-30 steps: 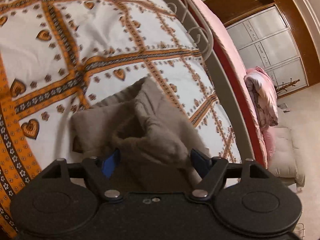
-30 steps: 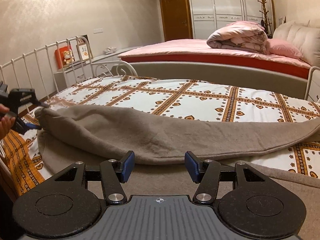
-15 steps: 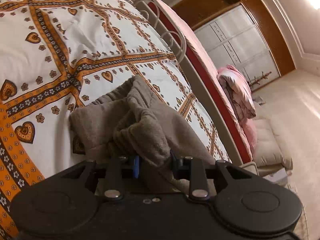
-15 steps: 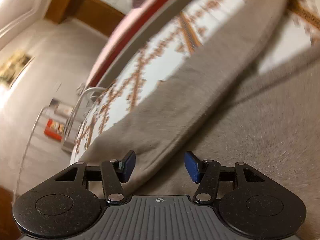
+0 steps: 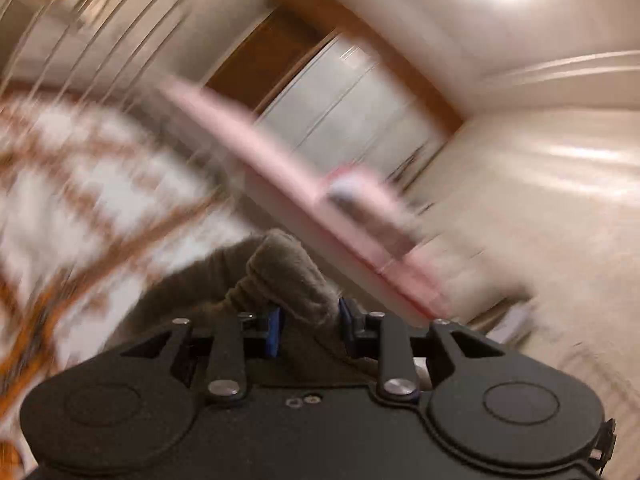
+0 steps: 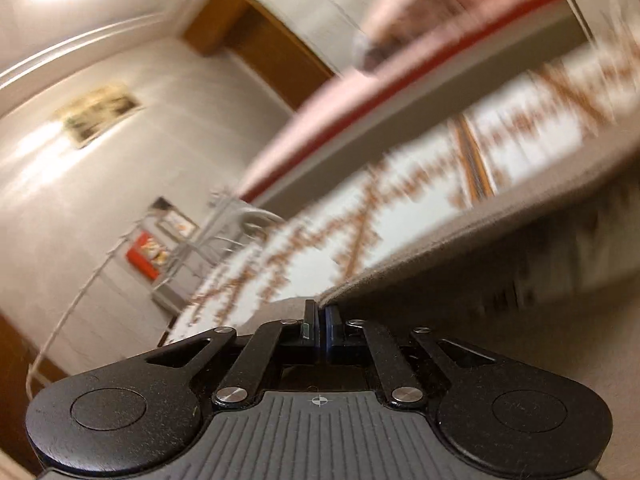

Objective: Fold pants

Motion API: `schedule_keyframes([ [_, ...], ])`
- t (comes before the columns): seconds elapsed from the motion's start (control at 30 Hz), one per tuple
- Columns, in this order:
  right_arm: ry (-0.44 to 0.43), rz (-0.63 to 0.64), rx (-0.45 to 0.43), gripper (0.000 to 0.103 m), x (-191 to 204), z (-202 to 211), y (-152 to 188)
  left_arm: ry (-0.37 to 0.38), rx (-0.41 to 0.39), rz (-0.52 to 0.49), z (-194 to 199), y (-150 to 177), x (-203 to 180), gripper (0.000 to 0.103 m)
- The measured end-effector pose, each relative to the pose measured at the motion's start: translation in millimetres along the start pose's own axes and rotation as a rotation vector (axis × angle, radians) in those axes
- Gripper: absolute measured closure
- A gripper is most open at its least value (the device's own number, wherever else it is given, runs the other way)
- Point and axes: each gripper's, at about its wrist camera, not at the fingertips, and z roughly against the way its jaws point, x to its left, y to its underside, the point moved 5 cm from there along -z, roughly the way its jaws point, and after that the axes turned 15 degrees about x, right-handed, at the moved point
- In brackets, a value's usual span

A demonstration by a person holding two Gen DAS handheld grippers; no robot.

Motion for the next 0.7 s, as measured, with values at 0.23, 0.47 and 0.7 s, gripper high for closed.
schedule_keyframes([
  [0.23, 0.152, -0.151, 0.322, 0.099, -45, -46, 86, -0.256, 0.351, 0.132, -16, 61, 82, 0.087],
  [0.47, 0.073, -0.337, 0.203, 0.06, -63, -27, 80, -0.225, 0.348, 0.186, -14, 55, 74, 0.08],
  [0.7, -0.091, -0.514, 0.189, 0.037, -71, -27, 83, -0.216, 0.337, 0.239, -18, 53, 84, 0.078],
])
